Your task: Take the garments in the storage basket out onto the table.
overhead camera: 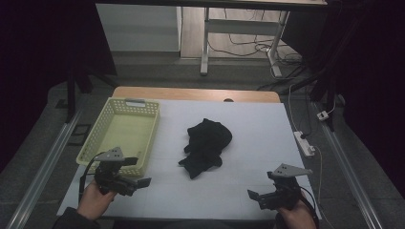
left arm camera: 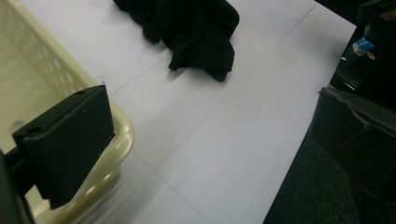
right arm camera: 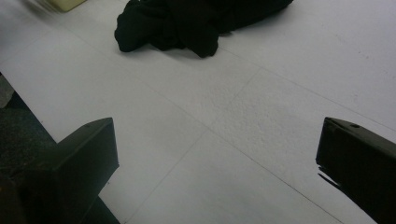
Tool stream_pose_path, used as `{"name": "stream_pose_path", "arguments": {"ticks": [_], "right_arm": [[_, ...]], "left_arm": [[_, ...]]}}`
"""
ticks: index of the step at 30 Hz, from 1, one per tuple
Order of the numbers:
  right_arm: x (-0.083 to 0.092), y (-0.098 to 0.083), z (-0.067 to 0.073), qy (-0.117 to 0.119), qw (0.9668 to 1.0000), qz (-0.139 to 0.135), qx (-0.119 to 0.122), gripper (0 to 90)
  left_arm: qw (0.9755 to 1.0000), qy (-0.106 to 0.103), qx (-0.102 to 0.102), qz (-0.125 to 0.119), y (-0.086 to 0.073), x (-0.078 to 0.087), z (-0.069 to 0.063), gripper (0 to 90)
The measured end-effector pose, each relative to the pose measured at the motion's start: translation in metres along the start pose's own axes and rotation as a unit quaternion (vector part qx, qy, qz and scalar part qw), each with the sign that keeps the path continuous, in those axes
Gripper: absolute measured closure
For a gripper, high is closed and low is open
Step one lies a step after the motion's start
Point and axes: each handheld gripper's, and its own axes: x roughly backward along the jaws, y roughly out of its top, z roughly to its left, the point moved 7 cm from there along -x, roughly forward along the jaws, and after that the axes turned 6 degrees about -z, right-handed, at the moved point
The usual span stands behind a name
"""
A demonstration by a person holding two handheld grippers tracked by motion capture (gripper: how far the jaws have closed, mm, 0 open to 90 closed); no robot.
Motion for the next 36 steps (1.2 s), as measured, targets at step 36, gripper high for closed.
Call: {"name": "stream_pose_path", "arguments": {"ticks": [36], "right_arm": [[-0.001, -0.001, 0.0, -0.004, 1.0, 0.005, 0.003, 0.0]], "left_arm": [[0.9924, 0.1, 0.069, -0.014, -0.054, 0.072, 0.031, 0.0]]}}
